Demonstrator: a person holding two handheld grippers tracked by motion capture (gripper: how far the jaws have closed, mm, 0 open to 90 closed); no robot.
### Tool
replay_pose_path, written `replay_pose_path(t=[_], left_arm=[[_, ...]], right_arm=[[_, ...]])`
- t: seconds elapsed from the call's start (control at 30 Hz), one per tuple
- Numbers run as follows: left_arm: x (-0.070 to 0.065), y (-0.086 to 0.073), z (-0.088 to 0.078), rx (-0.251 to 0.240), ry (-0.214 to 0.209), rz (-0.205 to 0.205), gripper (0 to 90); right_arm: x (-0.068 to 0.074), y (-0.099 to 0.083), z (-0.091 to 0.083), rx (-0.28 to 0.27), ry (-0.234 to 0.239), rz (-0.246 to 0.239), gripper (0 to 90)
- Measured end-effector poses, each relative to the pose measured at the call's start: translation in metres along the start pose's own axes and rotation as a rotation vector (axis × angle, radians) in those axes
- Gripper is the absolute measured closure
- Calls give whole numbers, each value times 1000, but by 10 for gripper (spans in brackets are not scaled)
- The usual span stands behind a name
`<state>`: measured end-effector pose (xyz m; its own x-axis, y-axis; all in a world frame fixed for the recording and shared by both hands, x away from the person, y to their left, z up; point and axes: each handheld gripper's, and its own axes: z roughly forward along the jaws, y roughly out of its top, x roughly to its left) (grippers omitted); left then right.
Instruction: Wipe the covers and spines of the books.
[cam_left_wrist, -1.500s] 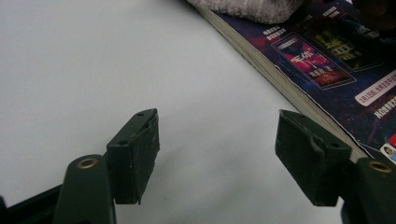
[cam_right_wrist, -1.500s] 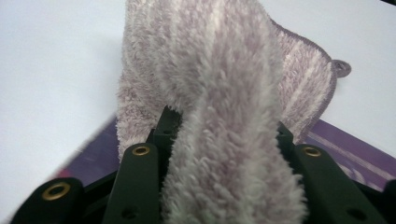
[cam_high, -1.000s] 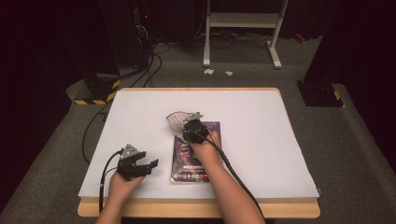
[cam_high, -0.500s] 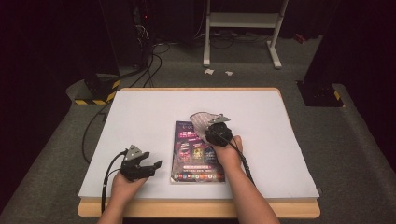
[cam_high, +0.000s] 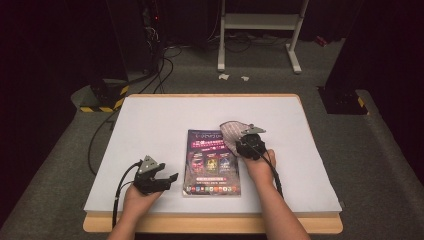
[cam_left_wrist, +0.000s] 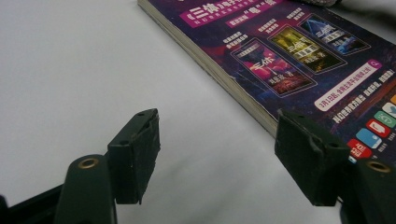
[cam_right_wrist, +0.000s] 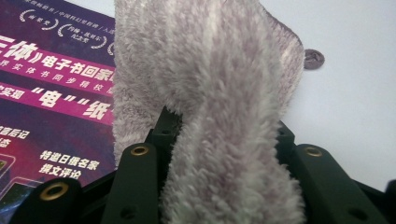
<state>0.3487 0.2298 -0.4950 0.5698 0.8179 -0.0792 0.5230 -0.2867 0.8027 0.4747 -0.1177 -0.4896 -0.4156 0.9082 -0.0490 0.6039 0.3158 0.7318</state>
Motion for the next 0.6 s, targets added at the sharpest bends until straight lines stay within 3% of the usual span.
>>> replay_pose_path(t=[0.4, 0.6], left_arm=[[-4, 0, 2, 4, -18, 7, 313], [-6, 0, 3, 14, -23, 14, 313]], right_arm=[[-3, 1, -4, -4, -12, -4, 606], [-22, -4, -32, -60, -33, 22, 605]])
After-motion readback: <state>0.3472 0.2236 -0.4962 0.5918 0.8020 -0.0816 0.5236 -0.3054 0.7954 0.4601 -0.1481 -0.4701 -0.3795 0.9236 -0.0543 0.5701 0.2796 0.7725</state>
